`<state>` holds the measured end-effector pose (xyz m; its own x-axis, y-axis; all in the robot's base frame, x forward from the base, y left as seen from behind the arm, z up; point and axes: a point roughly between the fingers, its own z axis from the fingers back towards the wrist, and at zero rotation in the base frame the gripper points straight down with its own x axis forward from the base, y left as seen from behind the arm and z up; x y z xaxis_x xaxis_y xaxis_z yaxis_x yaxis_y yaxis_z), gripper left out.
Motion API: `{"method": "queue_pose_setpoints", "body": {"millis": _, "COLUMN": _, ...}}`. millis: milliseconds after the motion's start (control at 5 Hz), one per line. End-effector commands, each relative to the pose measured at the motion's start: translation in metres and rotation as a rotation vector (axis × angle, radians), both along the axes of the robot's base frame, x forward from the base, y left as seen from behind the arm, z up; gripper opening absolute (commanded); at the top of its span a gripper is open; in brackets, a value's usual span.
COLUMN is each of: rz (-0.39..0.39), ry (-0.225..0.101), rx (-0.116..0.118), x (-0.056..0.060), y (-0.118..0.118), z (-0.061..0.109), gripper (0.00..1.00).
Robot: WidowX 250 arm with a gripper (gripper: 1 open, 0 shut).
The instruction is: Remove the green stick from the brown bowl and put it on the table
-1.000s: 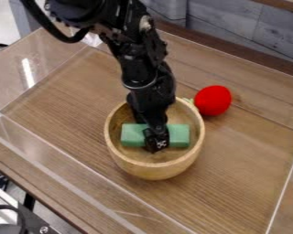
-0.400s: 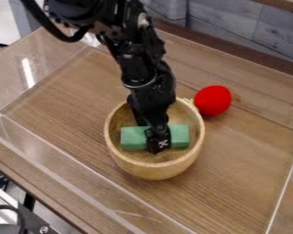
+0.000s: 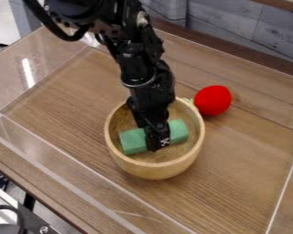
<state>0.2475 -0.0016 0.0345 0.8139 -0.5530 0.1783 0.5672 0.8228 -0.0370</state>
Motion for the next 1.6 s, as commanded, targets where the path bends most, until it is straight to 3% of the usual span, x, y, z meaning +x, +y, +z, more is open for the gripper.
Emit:
{"method": "queue_pose_setpoints", "body": {"millis": 0, "rz": 0.013, "ry": -0.044, "rx": 0.005, "x": 0.009, "y": 0.005, "z": 0.013, "gripper": 0.00}}
{"method": "queue_pose_setpoints", "body": {"millis": 400, "rz": 0.043, "ry": -0.066, "rx": 0.004, "x": 0.009, "y": 0.012, "z": 0.033, "gripper": 0.00}}
{"method": "queue_pose_setpoints", "body": {"millis": 600, "rz": 0.066, "ry": -0.091, "rx": 0.005, "x": 0.011, "y": 0.019, "z": 0.052, "gripper": 0.00}}
{"method": "queue_pose_setpoints", "body": {"millis": 1200, "rz": 0.073, "ry": -0.121, "rx": 0.068, "x": 0.015, "y": 0.079, "z": 0.088, "gripper": 0.00}}
{"method": "queue_pose_setpoints", "body": {"millis": 1400, "rz": 0.058, "ry": -0.108, "rx": 0.059, "x": 0.011, "y": 0.080, "z": 0.084, "gripper": 0.00}}
